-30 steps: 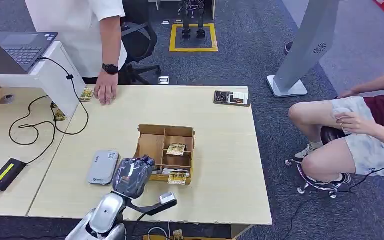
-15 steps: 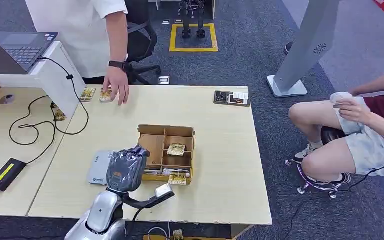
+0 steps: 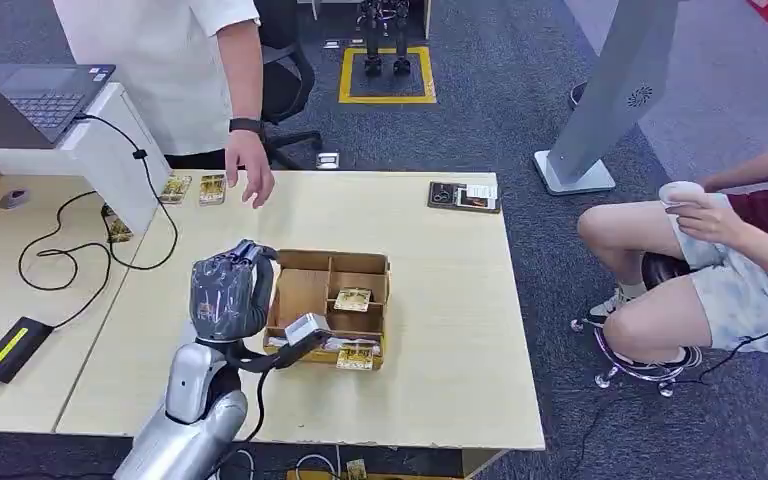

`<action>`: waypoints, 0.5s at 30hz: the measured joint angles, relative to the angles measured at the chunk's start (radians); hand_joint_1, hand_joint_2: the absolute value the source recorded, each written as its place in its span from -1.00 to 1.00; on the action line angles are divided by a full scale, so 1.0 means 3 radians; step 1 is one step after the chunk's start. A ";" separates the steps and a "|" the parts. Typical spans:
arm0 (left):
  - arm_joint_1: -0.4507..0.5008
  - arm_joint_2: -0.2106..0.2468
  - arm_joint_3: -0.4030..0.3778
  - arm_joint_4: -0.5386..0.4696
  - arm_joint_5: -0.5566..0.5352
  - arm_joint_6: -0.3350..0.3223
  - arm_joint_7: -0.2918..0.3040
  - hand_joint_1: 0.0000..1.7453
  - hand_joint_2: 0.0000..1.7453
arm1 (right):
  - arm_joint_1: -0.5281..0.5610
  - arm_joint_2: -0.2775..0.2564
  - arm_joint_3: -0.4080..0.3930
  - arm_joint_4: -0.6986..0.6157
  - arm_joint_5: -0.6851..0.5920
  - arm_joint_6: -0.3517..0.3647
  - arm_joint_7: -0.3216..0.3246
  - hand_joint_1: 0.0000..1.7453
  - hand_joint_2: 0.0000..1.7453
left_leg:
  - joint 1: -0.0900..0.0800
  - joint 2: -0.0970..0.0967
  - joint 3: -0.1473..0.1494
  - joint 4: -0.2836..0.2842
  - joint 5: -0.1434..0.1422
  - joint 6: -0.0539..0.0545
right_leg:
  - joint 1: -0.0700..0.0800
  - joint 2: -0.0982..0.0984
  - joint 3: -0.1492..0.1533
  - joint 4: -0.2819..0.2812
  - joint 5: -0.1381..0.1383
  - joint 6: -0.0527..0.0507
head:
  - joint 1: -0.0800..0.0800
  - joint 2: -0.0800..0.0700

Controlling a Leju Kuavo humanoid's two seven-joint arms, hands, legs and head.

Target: Pass the card to the sensor for recognition and then transmit it.

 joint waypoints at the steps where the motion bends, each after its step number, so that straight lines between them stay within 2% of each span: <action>1: -0.0007 -0.0003 0.0003 0.0000 0.0005 0.0000 -0.0014 -0.08 1.00 | -0.0001 -0.0006 0.0004 0.0021 0.0000 0.0000 0.0000 -1.00 1.00 | 0.0000 0.0000 0.0000 0.0000 0.0000 0.0000 | 0.0000 0.0000 0.0000 0.0000 0.0000 0.0000 | -0.0001 0.0000; 2: -0.0011 -0.0003 0.0006 0.0001 0.0006 0.0001 -0.0025 -0.94 1.00 | -0.0003 -0.0013 0.0009 0.0038 0.0000 -0.0001 0.0000 -1.00 1.00 | 0.0000 0.0000 0.0000 0.0000 0.0000 0.0000 | 0.0000 0.0001 0.0000 0.0000 0.0000 0.0000 | -0.0001 0.0000; 3: -0.0014 -0.0001 0.0010 0.0001 0.0008 0.0002 -0.0034 -1.00 1.00 | -0.0004 -0.0016 0.0014 0.0053 0.0000 -0.0003 0.0000 -1.00 1.00 | 0.0000 0.0000 0.0000 0.0000 0.0000 0.0000 | 0.0000 0.0001 0.0000 0.0000 0.0000 0.0000 | 0.0000 0.0000; 15: -0.0004 0.0051 0.0025 0.0031 -0.0048 0.0005 -0.0027 -1.00 1.00 | -0.0005 -0.0058 0.0020 0.0126 -0.0001 -0.0009 -0.0006 -1.00 1.00 | 0.0000 0.0000 -0.0001 0.0000 -0.0001 0.0000 | 0.0000 -0.0001 -0.0001 0.0000 -0.0001 0.0000 | -0.0001 0.0000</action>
